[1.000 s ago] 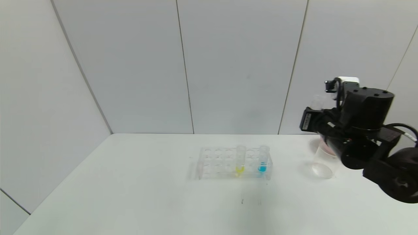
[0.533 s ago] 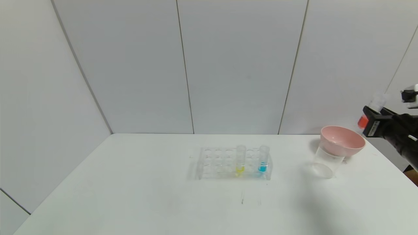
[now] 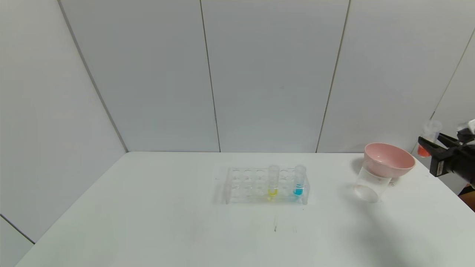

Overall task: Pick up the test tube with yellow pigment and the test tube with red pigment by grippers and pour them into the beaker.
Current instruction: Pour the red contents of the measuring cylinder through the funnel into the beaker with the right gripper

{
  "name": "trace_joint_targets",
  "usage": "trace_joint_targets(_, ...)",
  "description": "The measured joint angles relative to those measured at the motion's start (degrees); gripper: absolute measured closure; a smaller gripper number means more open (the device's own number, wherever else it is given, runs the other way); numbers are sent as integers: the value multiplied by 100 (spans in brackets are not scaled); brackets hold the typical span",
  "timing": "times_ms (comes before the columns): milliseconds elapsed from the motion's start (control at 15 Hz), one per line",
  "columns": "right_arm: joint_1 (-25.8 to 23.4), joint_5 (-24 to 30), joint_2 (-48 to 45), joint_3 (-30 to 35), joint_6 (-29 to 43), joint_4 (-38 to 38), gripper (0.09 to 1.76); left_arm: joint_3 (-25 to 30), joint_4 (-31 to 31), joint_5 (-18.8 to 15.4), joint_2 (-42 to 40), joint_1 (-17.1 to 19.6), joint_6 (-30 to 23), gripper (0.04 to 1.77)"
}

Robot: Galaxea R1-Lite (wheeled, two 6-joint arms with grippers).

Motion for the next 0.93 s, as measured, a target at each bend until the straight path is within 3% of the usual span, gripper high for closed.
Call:
trace_joint_targets(400,41,143,319,-193,-1523,44,135,0,0,0,0,0,0,5)
trace_joint_targets(933,-107,126,926,-645,-2530,143,135,0,0,0,0,0,0,5)
